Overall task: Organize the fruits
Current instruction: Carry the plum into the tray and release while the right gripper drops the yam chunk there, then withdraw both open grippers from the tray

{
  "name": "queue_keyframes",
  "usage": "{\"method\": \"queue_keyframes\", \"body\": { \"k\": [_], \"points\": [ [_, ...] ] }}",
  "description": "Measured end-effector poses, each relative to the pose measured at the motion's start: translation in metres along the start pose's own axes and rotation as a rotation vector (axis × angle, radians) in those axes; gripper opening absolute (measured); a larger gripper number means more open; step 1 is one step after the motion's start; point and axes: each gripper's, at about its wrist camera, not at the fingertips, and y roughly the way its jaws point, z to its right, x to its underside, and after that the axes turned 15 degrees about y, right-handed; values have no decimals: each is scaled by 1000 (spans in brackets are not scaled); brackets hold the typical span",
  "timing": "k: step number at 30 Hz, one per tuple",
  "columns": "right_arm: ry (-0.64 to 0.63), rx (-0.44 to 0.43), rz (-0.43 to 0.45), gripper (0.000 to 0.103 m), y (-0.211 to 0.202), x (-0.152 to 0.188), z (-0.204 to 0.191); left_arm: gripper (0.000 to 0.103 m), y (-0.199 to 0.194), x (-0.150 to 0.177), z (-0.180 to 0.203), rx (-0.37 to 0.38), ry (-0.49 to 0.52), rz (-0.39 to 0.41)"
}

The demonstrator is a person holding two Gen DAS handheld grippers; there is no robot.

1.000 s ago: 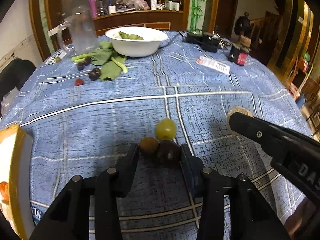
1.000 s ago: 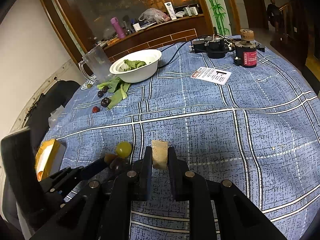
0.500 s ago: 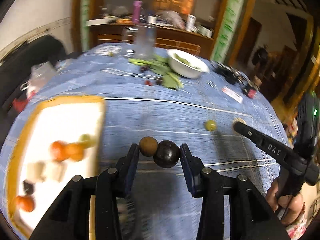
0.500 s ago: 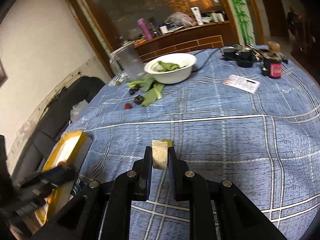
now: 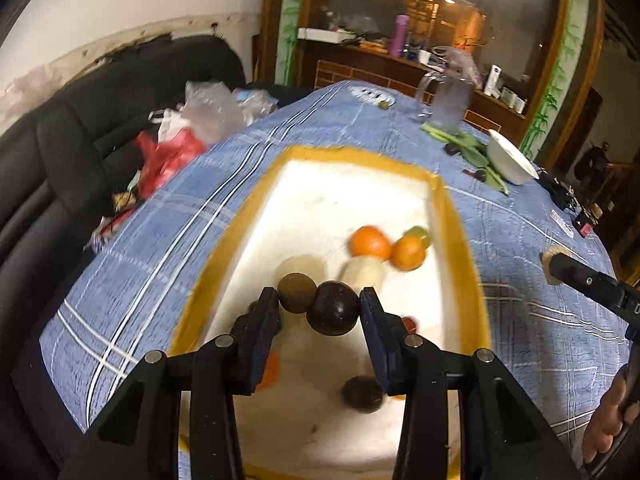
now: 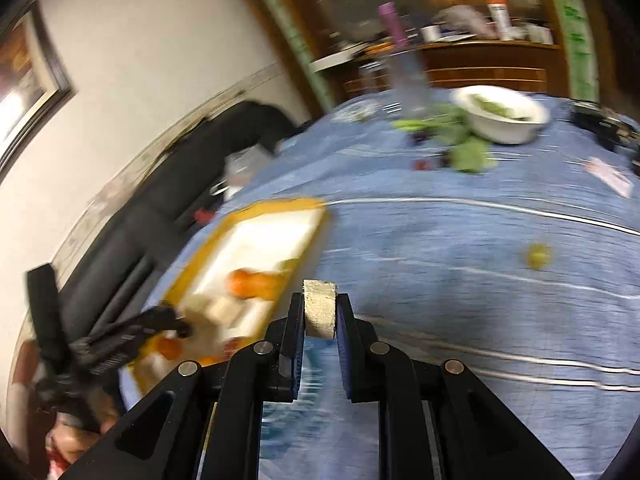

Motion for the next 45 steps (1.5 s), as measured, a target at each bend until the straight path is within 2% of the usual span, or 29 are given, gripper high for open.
{"method": "queue_keyframes", "body": {
  "k": [6,12,15,17,19,23,26,29,32,36,38,41,45],
  "points": [
    [-107,12,-66,17,41,18,-54,41,6,12,-9,-9,19,-5],
    [-222,106,-81,17,72,36,-79,42,7,15,-15,45,2,12],
    [-243,142,-77,23,81,40,-84,52,4,16,-20,62,-20,13],
    [-243,141,-72,36,80,41,-85,55,2,17,-27,84,-51,16],
    [-243,137,-52,43,73,40,-86,56,-3,16,-34,105,-81,23],
    [-218,145,1,45,51,32,-79,65,-19,14,-42,103,-126,52],
    [-152,151,50,56,29,28,-63,72,-27,12,-42,110,-141,70],
    [-49,153,100,58,7,29,-40,74,-34,11,-35,110,-127,79],
    [1,158,122,58,-6,35,-28,74,-37,10,-26,96,-99,77],
    [24,180,143,62,-20,49,-19,74,-49,9,-1,15,-22,98],
    [22,184,148,63,-25,55,-19,83,-56,9,9,-36,7,116],
    [0,193,164,68,-35,66,-23,89,-72,8,25,-145,40,170],
    [-46,203,189,72,-45,80,-31,98,-88,6,42,-249,88,224]
  ]
}}
